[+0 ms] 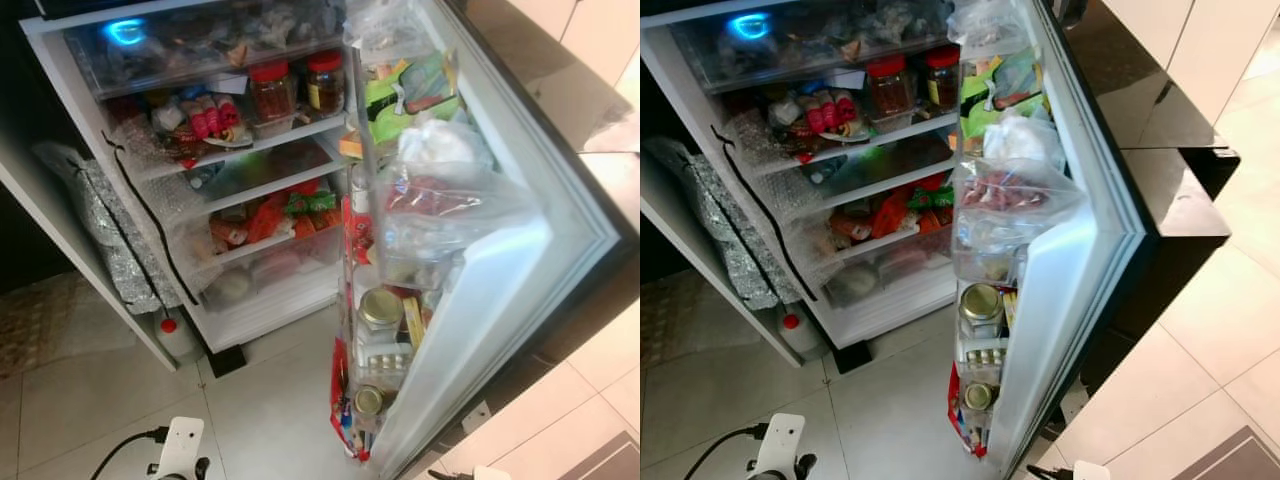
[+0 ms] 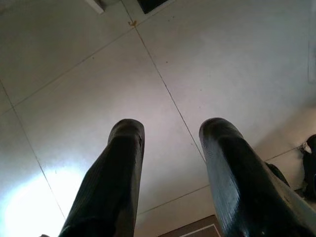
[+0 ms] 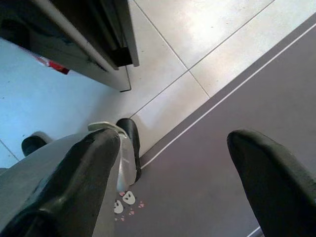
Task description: Restocking fridge
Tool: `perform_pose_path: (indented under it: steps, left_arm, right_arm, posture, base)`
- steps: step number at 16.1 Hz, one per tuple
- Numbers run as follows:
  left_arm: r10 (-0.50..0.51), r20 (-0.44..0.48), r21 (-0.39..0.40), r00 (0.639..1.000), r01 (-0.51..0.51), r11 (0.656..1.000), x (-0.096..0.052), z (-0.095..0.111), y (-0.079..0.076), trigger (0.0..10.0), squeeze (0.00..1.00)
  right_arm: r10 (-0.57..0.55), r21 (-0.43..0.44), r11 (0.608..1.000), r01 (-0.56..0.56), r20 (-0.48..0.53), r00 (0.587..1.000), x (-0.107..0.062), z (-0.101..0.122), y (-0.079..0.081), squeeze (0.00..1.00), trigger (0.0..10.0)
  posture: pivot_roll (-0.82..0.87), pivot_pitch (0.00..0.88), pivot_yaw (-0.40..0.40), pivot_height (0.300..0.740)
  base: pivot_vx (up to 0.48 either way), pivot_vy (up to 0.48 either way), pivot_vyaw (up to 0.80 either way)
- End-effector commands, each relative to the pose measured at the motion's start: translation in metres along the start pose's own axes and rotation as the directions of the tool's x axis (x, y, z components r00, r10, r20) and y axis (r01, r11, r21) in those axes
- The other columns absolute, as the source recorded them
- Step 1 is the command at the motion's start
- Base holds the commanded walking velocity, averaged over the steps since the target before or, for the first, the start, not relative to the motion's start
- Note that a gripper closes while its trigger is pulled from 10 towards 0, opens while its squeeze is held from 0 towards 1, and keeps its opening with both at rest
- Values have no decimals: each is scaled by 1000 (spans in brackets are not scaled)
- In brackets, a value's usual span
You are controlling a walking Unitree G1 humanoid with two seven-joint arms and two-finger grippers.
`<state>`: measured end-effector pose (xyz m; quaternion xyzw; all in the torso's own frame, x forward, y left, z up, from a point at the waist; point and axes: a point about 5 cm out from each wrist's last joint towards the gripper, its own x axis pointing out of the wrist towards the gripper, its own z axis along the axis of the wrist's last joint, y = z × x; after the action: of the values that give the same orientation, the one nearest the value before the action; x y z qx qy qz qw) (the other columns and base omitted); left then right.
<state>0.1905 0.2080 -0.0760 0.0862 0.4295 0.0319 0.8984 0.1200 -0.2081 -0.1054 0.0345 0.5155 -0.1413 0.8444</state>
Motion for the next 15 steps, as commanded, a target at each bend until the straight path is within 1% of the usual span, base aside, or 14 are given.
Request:
perform_pose_path:
  steps: [1,2,3,4,5,6,7,8,10,11,12,13,14,15]
  left_arm:
    - [1,-16,27,1000,-1,1000,-1,-5,1,10000,0]
    - [0,-14,29,1000,0,1000,-1,-4,1,10000,0]
    - [0,-14,29,1000,0,1000,-1,-4,0,10000,0]
    - [2,-14,27,1000,-2,1000,-1,-4,1,10000,0]
    - [3,-14,26,1000,-3,1000,-1,-5,1,10000,0]
    - [6,-14,23,1000,-6,1000,-1,-5,2,10000,0]
    - [7,-14,23,1000,-6,1000,-1,-5,2,10000,0]
    - [7,-15,24,1000,-7,1000,-1,-5,3,10000,0]
    - [7,-13,25,1000,-6,1000,-1,-5,3,10000,0]
    - [6,-10,23,1000,-6,1000,-1,-4,2,10000,0]
    - [6,-9,22,1000,-6,1000,-1,-4,2,10000,0]
    - [5,-7,21,1000,-5,1000,-1,-3,1,10000,0]
    - [6,-6,18,1000,-6,1000,-1,-3,1,10000,0]
    - [6,-6,17,1000,-6,1000,-1,-3,1,10000,0]
  right_arm:
    - [-31,27,999,31,-11,999,-1,-6,-4,0,10000]
    - [-66,38,997,66,-9,998,-1,-5,-12,0,10000]
    - [-97,46,994,97,-5,995,-1,-1,-30,0,10000]
    - [-121,65,991,121,0,993,-1,1,-38,0,10000]
    - [-124,79,989,123,2,992,-1,2,-38,0,10000]
    - [-125,178,977,119,21,992,-1,7,-38,0,10000]
    - [-125,214,970,116,30,992,0,9,-38,0,10000]
    - [-130,273,956,110,56,990,0,16,-38,0,10000]
    - [-152,264,956,127,76,985,1,23,-41,0,10000]
    - [-164,307,943,129,92,982,1,29,-42,0,10000]
    - [-169,328,936,128,98,981,1,31,-43,0,10000]
    - [-183,363,923,132,109,977,1,35,-46,0,10000]
    - [-202,446,886,126,127,971,1,41,-49,0,10000]
    - [-208,499,859,115,135,969,1,44,-51,0,10000]
  posture:
    - [-174,0,39,740]
    - [-174,0,39,740]
    - [-172,0,38,740]
    - [-171,0,37,740]
    - [-171,0,37,740]
    - [-172,0,38,740]
    - [-172,0,38,740]
    - [-174,0,39,740]
    - [-176,0,39,740]
    - [-173,0,37,740]
    - [-173,0,37,740]
    - [-174,0,36,740]
    - [-174,0,36,740]
    - [-173,0,36,740]
  base:
    - [0,0,0]
    - [0,0,0]
    - [0,0,0]
    - [0,0,0]
    - [0,0,0]
    - [0,0,0]
    - [0,0,0]
    - [0,0,0]
    - [0,0,0]
    - [0,0,0]
    - [0,0,0]
    - [0,0,0]
    - [0,0,0]
    - [0,0,0]
